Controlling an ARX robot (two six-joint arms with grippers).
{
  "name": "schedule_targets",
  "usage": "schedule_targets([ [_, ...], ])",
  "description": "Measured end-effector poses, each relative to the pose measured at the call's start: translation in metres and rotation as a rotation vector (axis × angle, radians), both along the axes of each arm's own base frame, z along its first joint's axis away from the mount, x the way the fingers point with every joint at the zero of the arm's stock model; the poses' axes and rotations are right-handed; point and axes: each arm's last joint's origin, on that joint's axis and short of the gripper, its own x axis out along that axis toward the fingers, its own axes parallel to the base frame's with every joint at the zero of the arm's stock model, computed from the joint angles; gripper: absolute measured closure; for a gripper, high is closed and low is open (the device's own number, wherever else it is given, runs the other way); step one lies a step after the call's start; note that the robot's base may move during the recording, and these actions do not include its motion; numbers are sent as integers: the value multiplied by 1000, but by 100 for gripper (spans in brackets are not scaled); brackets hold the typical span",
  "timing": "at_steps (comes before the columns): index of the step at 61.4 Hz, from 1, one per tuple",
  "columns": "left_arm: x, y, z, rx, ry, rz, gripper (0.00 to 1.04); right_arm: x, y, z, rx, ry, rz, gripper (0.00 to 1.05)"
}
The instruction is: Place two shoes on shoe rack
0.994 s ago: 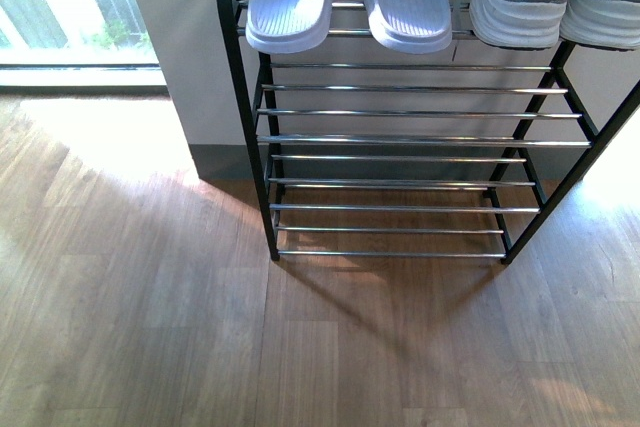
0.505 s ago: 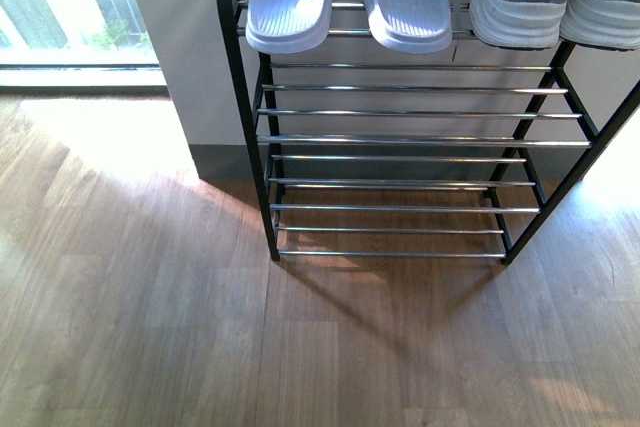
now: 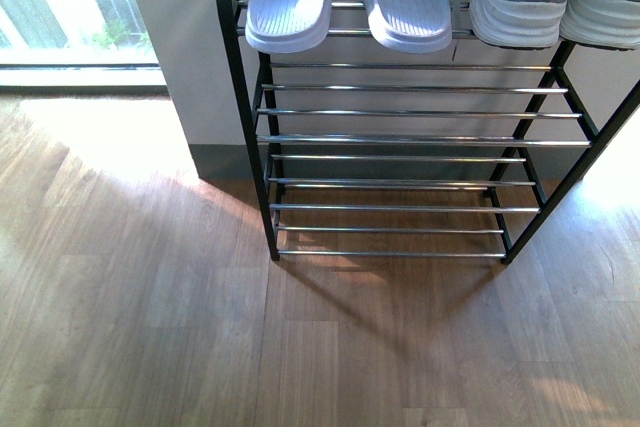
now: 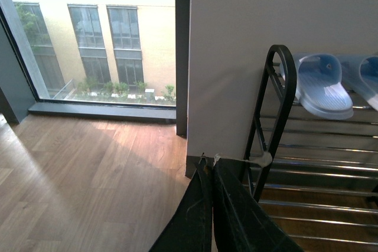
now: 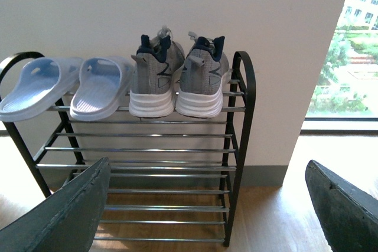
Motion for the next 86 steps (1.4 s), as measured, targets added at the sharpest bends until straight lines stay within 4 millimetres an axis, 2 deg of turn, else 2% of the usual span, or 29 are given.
schedule_targets([
  [11,-2,0,1,0,-14,1,103,0,0,0,0,1,0,9],
  [38,-2,0,1,0,-14,1,24,0,0,0,0,1,0,9],
  [40,-2,0,1,0,-14,1,13,0,0,0,0,1,1,9],
  [42,-2,0,1,0,-14,1,8,0,0,0,0,1,0,9],
  [86,-2,0,1,2,-15,1,9,0,0,0,0,0,0,9],
])
